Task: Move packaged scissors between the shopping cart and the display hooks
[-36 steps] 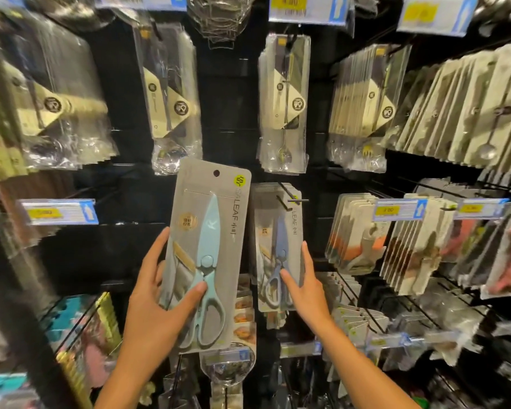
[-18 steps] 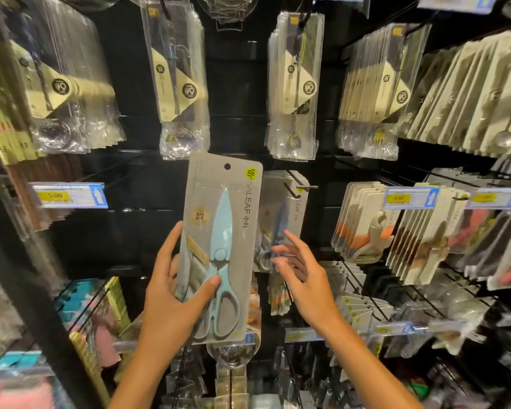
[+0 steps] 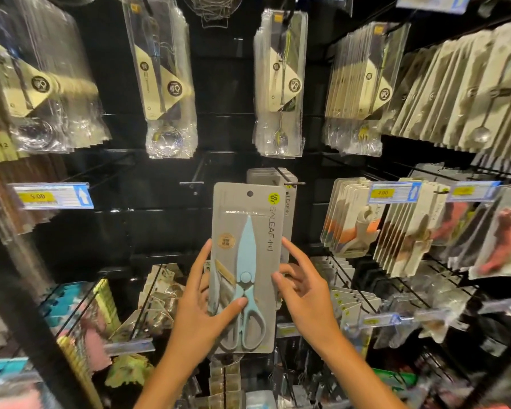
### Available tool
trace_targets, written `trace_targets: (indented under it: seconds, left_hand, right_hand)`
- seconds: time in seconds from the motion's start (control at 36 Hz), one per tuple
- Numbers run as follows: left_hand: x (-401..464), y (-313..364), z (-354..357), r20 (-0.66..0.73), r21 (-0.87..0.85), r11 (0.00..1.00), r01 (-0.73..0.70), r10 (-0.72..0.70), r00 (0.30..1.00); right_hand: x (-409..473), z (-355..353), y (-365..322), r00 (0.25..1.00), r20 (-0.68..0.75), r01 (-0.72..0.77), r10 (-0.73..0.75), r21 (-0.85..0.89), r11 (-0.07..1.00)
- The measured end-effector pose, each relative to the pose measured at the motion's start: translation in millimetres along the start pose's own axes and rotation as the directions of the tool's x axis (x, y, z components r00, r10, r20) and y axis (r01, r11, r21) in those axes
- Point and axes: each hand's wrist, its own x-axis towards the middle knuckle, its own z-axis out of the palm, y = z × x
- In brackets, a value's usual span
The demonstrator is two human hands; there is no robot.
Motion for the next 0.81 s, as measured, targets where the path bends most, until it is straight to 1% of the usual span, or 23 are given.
trace_targets:
  seconds: [0.19, 0.33, 0.5, 0.61, 0.81]
  left_hand:
    - [12.1, -5.7, 19.0, 0.142, 0.024, 0.998, 0.060, -0.063, 0.988]
    - [27.7, -2.3, 33.9, 0.226, 0.039, 0.997, 0.066, -0.073, 0.971]
    - [38.0, 0.6, 44.7, 0.235, 0.056, 0.996, 0.068, -0.080, 0.969]
    - [37.3, -2.8, 48.5, 0.216, 0.052, 0.995, 0.081, -0.091, 0.972]
    - [35.4, -12.2, 53.9, 0.167, -0.013, 0.995, 0.099, -0.096, 0.981]
  right_hand:
    - [-3.1, -20.1, 6.2, 0.996, -0.074, -0.058, 0.053, -0.064, 0.996]
    - [4.3, -36.9, 6.2, 0.990, -0.128, -0.073, 0.060, -0.097, 0.993]
    - [11.9, -48.3, 7.7, 0.985, -0.165, -0.071, 0.056, -0.088, 0.994]
    - [13.3, -50.4, 11.6, 0.986, -0.152, -0.077, 0.064, -0.082, 0.994]
    - [20.3, -53.3, 15.9, 0.991, -0.126, -0.055, 0.041, -0.114, 0.992]
